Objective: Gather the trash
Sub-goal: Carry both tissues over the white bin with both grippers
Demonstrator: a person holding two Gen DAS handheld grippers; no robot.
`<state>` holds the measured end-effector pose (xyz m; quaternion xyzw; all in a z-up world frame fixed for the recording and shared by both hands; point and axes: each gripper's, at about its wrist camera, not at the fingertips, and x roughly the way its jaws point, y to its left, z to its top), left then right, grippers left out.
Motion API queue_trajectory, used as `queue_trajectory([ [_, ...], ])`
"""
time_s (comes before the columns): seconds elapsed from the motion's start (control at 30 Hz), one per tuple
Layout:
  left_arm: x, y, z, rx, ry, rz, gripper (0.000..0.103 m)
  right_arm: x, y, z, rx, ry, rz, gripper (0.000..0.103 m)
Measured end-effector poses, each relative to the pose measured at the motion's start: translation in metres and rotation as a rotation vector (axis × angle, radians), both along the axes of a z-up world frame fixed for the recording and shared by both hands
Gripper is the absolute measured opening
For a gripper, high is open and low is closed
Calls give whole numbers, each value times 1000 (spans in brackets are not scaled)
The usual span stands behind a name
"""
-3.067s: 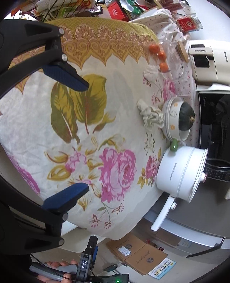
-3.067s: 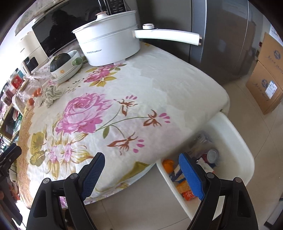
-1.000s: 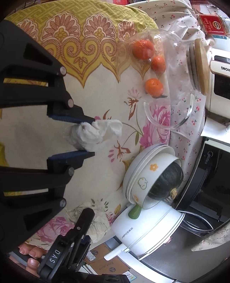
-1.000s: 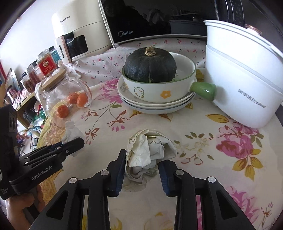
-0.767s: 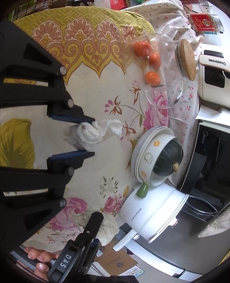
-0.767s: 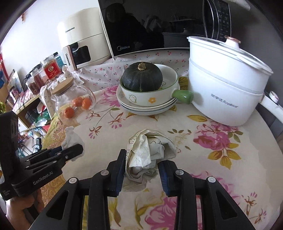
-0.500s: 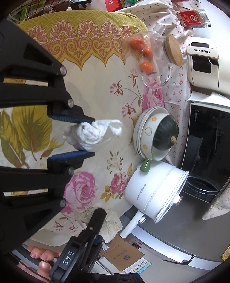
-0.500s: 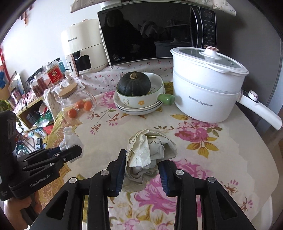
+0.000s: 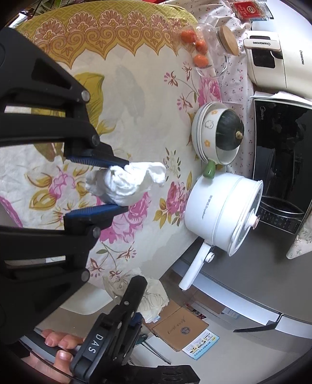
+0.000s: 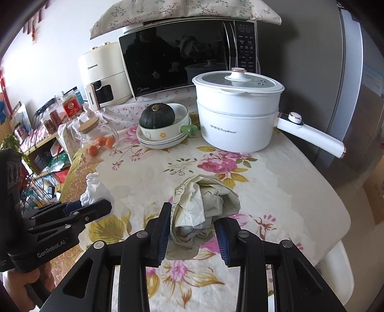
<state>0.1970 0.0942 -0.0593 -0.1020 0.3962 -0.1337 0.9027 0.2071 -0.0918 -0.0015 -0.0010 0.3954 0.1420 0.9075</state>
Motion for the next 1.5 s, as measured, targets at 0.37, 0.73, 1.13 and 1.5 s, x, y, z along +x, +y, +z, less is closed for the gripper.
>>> queue_trajectory([
  [0.37,-24,-66,0,-42,-1,-104,31,-35,-72,-3,-22,-1,-68,35],
  [0.73,-32,-127,-11,-17,-4,-210,31,-58,-137,-26,-47,37,-150,35],
  [1.13,-22,-200,-16,-34,-17,-327,32,-70,-200,-29,-62,68,-216,36],
  [1.5,-19,-258,-36,-17,15,-411,32,-77,-255,-41,-83,116,-306,37],
])
